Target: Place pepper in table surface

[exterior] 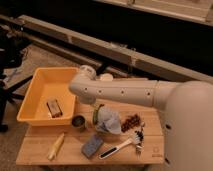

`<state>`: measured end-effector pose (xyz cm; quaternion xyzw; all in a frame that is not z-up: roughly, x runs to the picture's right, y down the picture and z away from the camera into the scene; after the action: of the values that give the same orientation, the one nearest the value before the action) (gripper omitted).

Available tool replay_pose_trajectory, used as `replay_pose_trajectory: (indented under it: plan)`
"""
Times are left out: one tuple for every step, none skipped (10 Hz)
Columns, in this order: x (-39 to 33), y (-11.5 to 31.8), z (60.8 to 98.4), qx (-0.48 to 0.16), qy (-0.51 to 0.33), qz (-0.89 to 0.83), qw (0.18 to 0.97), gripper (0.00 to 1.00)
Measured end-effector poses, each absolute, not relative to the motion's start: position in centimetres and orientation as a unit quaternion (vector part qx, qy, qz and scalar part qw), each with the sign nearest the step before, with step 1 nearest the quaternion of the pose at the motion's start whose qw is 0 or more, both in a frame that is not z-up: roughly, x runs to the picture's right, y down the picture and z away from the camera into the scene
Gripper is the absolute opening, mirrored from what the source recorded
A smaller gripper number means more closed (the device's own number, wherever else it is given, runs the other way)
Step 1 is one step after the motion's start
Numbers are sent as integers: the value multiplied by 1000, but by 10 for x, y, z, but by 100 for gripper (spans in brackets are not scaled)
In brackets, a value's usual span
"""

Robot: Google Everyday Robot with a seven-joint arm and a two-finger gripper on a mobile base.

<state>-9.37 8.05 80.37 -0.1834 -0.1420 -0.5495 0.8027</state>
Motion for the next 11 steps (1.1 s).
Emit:
replay_pose_trajectory:
  plan:
    - [-89,85,814,-196,-143,-543,804,65]
    - [-85,91,824,-208,-145,-536,805,65]
    - [-82,98,831,-217,-147,-532,805,65]
    - [-81,103,835,-224,-149,-531,804,65]
    - [-83,111,842,-230,-154,-530,802,65]
    - [-83,117,846,-234,-158,-528,801,65]
    - [-84,123,852,-238,-164,-527,800,65]
    - [-84,128,858,-242,-169,-524,799,65]
    - [-84,130,862,-244,-173,-521,799,65]
    - [-82,130,866,-247,-175,-518,800,65]
    - [-81,131,870,-249,-177,-514,801,65]
